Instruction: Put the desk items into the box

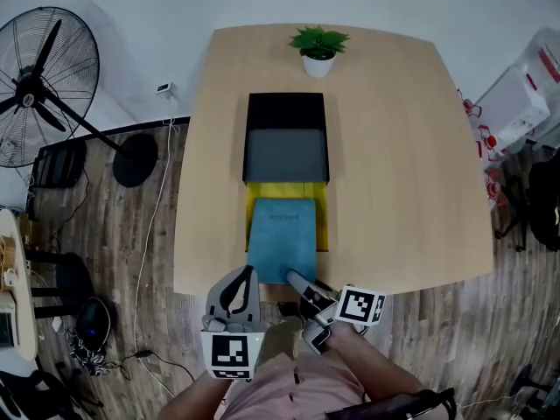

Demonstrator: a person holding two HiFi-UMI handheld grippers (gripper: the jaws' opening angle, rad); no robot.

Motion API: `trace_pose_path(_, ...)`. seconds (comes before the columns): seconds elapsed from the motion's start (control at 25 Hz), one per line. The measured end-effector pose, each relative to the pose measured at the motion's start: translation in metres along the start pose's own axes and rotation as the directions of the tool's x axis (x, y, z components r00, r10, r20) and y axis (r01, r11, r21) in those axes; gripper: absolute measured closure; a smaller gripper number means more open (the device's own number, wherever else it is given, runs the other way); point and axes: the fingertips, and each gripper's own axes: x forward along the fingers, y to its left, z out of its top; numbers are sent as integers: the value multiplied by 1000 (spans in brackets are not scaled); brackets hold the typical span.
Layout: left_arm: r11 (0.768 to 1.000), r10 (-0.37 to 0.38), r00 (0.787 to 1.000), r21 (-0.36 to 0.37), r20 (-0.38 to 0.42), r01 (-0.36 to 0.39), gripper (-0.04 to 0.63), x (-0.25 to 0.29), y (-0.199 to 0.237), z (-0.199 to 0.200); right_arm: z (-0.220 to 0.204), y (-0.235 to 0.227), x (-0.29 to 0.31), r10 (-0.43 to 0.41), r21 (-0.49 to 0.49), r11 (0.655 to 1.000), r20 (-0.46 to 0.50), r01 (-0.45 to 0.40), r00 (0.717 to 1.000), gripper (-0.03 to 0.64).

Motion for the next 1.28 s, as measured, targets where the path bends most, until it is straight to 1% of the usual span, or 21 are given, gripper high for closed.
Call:
trace_pose_path(0.04, 1000, -2, 1000, 0, -1, 2, 583, 0, -1, -2, 0, 3, 0, 8, -34, 999, -1, -8, 1000, 406)
trace_pose_path(0.08, 1000, -3, 1000, -2, -3, 3, 583, -1, -1, -4, -1, 5, -1, 6, -68, 998, -6, -7, 1000, 370)
trace_pose_path(0.16, 1000, -6, 1000, -7, -7, 6, 583, -2, -3, -9, -8, 6, -4, -2, -108, 994, -23, 0, 1000, 311)
trace_pose_path(0.24, 1000, -7, 1000, -7, -6, 7, 583, -5, -4, -11, -15, 6, -10, -8, -123, 992, -41, 3, 999, 261)
trace_pose_path(0.32, 1000, -2, 1000, -8, -3, 2, 583, -9, -6, -13, -23, 0, -21, -25, -141, 990, -64, 15, 998, 255)
trace_pose_path(0.48, 999, -1, 1000, -36, -20, 1, 583, -15, -15, -23, -41, -13, -43, -86, -161, 985, -108, 67, 990, 253)
trace_pose_path(0.52, 999, -6, 1000, -42, -25, 5, 583, -15, -19, -24, -43, -12, -46, -104, -185, 979, -110, 83, 988, 267)
trace_pose_path(0.56, 999, -10, 1000, -46, -27, 9, 583, -16, -22, -24, -45, -9, -49, -125, -225, 969, -110, 98, 986, 316)
trace_pose_path(0.6, 999, -12, 1000, -50, -27, 11, 583, -16, -25, -24, -47, -5, -49, -148, -279, 954, -112, 112, 983, 396)
trace_pose_path(0.68, 998, -12, 1000, -61, -21, 10, 583, -17, -30, -22, -51, 4, -47, -196, -411, 903, -126, 129, 973, 617)
trace_pose_path(0.76, 998, -18, 1000, -55, -25, 17, 583, -17, -34, -26, -53, 13, -41, -234, -525, 841, -139, 129, 962, 615)
trace_pose_path(0.8, 999, -24, 999, -46, -31, 23, 583, -16, -35, -29, -53, 16, -38, -250, -563, 816, -141, 130, 958, 615)
trace_pose_path(0.88, 998, -30, 999, -48, -41, 28, 583, -14, -37, -35, -53, 18, -31, -271, -605, 784, -140, 135, 952, 615)
trace_pose_path(0.96, 998, -33, 998, -60, -49, 30, 583, -15, -38, -41, -54, 16, -25, -286, -618, 773, -139, 142, 948, 615)
trace_pose_path(1.28, 996, -64, 992, -65, -105, 58, 583, -7, -43, -67, -58, 7, -14, -318, -630, 760, -147, 159, 937, 614)
